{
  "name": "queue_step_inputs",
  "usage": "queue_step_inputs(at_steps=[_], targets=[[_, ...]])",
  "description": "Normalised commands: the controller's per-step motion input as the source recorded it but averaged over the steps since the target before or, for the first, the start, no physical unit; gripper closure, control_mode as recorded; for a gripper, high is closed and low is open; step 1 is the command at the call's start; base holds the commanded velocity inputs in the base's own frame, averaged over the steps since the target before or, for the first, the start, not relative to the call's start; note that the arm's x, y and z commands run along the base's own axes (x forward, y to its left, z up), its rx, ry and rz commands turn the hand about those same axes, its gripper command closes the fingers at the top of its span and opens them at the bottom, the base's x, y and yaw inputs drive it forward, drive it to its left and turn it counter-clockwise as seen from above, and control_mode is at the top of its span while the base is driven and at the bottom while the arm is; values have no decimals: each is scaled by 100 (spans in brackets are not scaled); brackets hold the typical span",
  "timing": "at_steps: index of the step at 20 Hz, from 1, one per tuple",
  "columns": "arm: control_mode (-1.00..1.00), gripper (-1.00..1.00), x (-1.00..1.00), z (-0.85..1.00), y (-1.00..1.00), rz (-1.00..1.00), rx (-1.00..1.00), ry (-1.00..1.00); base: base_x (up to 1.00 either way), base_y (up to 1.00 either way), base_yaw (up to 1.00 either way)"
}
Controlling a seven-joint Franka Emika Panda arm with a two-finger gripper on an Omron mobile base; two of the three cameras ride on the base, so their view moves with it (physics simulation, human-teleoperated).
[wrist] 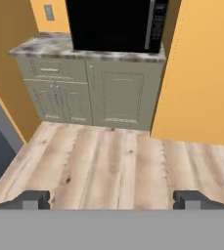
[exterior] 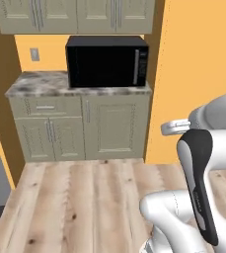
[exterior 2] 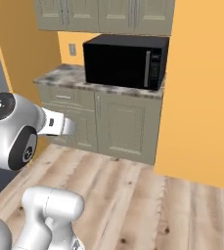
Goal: Navigate to the microwave.
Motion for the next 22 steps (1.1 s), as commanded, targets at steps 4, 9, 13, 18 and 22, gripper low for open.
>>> queue_step_inputs(at_steps=[4,9,13,18,22], targets=[[100,-100,0,0,0,0,0,0,100,40,-9],[100,-100,0,0,0,0,0,0,100,28,-5],[100,-100,0,0,0,0,0,0,100,24,-5],[100,-100,0,0,0,0,0,0,100,20,-7],[100,-100,0,0,0,0,0,0,100,14,-9]])
